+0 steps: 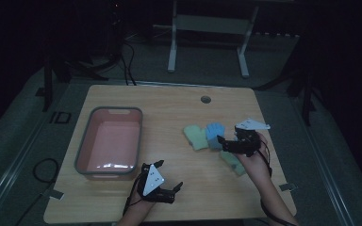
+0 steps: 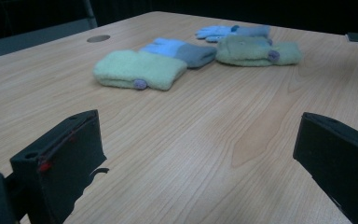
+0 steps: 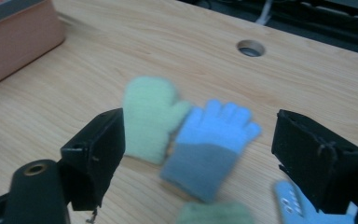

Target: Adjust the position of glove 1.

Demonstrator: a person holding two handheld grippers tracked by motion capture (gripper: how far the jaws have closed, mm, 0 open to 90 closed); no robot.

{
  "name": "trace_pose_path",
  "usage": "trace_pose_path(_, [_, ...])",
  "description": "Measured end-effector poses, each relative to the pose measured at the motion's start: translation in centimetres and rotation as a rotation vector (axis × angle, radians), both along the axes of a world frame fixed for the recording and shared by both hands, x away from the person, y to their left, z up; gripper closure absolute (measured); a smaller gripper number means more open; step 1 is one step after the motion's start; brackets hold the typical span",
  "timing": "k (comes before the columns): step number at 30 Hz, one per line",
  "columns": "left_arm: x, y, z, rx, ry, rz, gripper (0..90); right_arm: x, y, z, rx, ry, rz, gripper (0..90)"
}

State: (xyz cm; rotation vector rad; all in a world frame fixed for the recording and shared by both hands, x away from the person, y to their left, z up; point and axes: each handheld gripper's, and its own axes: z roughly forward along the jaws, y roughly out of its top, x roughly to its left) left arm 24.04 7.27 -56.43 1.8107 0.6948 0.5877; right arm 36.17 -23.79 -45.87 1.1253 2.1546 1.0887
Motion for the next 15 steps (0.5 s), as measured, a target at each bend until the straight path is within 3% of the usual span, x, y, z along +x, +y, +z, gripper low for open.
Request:
trace_pose_path(6, [0.0, 0.0, 0.0, 0.000, 0.000, 0.000, 1.8, 0.7, 1.2, -0.5, -0.002, 0.017, 0.023, 17.5])
trace_pose_path(11, [-0.1, -0.1, 0.0, 0.005, -0.005, -0.003, 1.8, 1.3, 2.5, -1.5, -0.018, 0.012, 0.057, 24.5])
trace_pose_path(13, [-0.1, -0.1, 0.0, 0.003, -0.004, -0.007, 1.7, 1.5, 2.9, -1.8, -0.032, 0.020, 0.065, 27.7])
trace_pose_path(15, [-0.1, -0.1, 0.0, 0.005, -0.007, -0.008, 1.7, 1.9, 3.4, -2.4, -0.080, 0.016, 0.085, 32.2])
